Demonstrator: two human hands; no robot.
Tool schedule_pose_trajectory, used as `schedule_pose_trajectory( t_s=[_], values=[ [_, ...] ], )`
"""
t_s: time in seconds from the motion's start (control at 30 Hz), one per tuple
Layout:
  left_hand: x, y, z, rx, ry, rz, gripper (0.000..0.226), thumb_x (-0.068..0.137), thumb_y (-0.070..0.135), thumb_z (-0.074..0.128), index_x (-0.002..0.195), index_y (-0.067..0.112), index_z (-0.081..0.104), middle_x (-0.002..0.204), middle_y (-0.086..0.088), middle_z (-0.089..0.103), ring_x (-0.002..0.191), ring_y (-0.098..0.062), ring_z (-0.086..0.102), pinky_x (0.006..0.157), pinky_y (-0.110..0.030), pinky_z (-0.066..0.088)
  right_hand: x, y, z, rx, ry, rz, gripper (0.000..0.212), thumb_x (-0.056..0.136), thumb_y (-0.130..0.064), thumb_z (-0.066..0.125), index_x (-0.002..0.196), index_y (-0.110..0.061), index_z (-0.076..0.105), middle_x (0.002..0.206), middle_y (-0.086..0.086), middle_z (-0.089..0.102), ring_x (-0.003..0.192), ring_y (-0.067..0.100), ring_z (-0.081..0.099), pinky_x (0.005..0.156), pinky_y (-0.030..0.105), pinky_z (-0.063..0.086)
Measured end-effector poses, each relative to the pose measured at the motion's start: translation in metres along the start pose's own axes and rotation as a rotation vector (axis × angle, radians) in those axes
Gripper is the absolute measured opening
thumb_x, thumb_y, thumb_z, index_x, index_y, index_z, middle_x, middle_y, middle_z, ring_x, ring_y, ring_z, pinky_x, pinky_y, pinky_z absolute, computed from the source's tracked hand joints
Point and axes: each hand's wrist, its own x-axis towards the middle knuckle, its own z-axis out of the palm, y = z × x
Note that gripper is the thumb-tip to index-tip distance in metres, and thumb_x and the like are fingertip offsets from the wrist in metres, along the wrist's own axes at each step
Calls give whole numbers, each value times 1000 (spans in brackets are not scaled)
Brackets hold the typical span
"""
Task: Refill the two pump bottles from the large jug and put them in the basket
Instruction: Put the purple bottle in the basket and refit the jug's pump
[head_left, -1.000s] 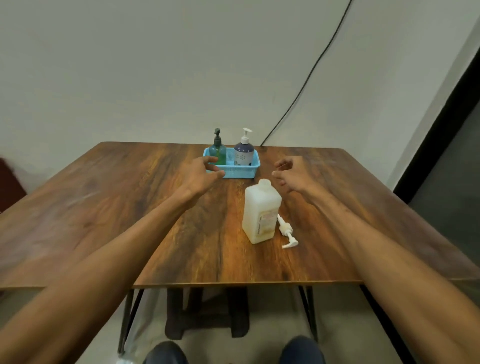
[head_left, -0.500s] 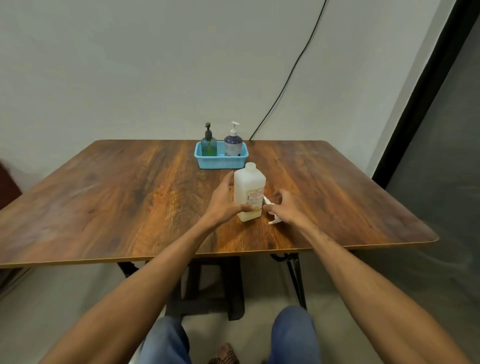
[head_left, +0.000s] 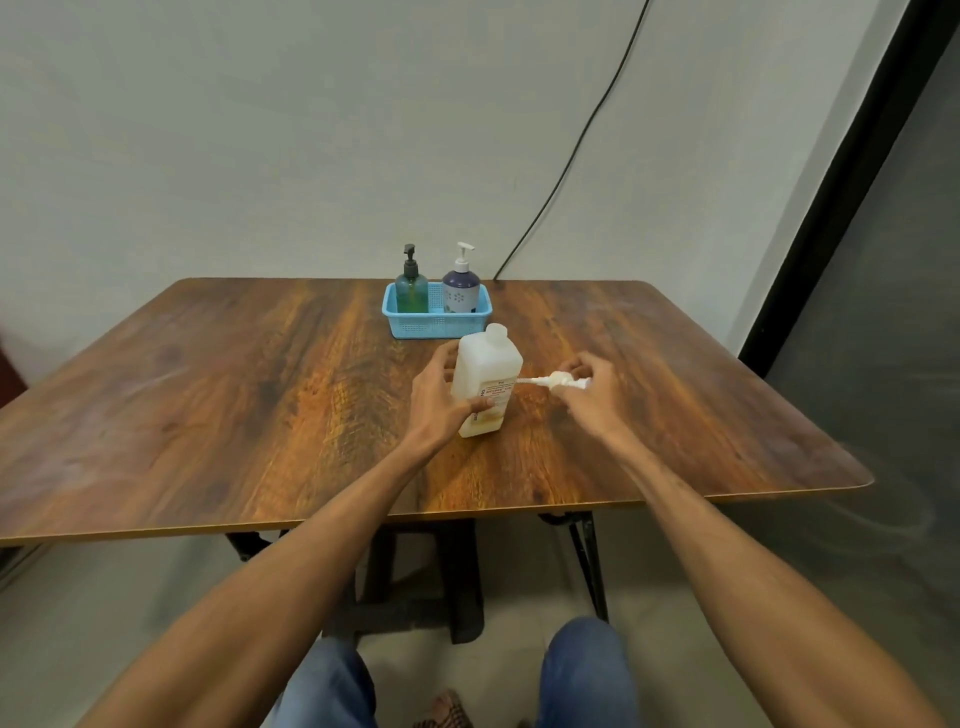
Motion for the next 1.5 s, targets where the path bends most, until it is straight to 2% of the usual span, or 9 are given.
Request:
schedule_pose_trajectory(
  t_s=[0.13,0.23,0.4,0.5,0.83,1.13,1.23,1.37,1.5],
  values=[
    [7,0,-7,38,43,27,82,69,12,90,140,15,49,137,-7,60,125,-22,57,105,-46,49,9,-44,-35,80,26,-50,18,79,3,76,96,0,72,91,14,71,76,32,70,67,43,61],
    [16,-4,-12,61,63,7,83,70,10,90,142,14,49,138,-7,59,127,-22,55,109,-48,45,14,-71,-50,83,4,-86,22,80,3,75,101,0,71,99,18,71,74,26,71,69,40,64],
    [28,-13,-26,94,102,16,83,70,9,89,142,16,49,139,-7,59,126,-18,53,108,-47,47,18,-104,-60,71,1,-173,21,76,-1,75,96,-8,72,96,15,72,77,26,70,67,33,64],
    [35,-18,-36,117,111,21,84,69,7,89,142,15,49,139,-8,59,128,-23,54,107,-47,49,22,-119,-58,64,1,-193,23,73,-6,78,95,-13,74,95,15,72,83,32,71,72,41,64],
    [42,-34,-62,148,152,25,80,69,7,89,140,14,52,136,-7,60,114,-8,49,94,-26,42,26,-153,-38,57,-18,-296,21,71,-11,77,92,-16,74,87,7,71,82,29,71,72,50,62],
    [42,-45,-80,170,150,33,81,69,12,90,141,18,51,138,-4,59,117,-9,50,95,-30,45,32,-161,1,66,-103,-318,24,73,-8,80,95,-12,72,85,-5,70,71,6,68,62,32,61],
    [39,-47,-79,166,153,45,81,70,15,90,141,18,51,138,-3,59,120,-12,53,99,-35,48,33,-155,25,42,-173,-308,32,71,-6,83,99,-13,70,97,2,70,84,17,69,66,34,62],
    [36,-48,-78,162,154,36,81,72,16,89,142,19,50,140,-3,58,121,-14,54,104,-40,47,38,-144,56,44,-263,-328,32,78,-9,85,105,-10,69,106,5,69,87,15,68,65,19,59],
    [37,-49,-82,180,120,29,83,73,13,88,146,15,49,143,-4,57,127,-20,54,109,-49,48,47,-135,78,62,-329,-281,32,81,-4,82,110,-5,67,111,9,66,99,23,66,81,41,63]
  ],
)
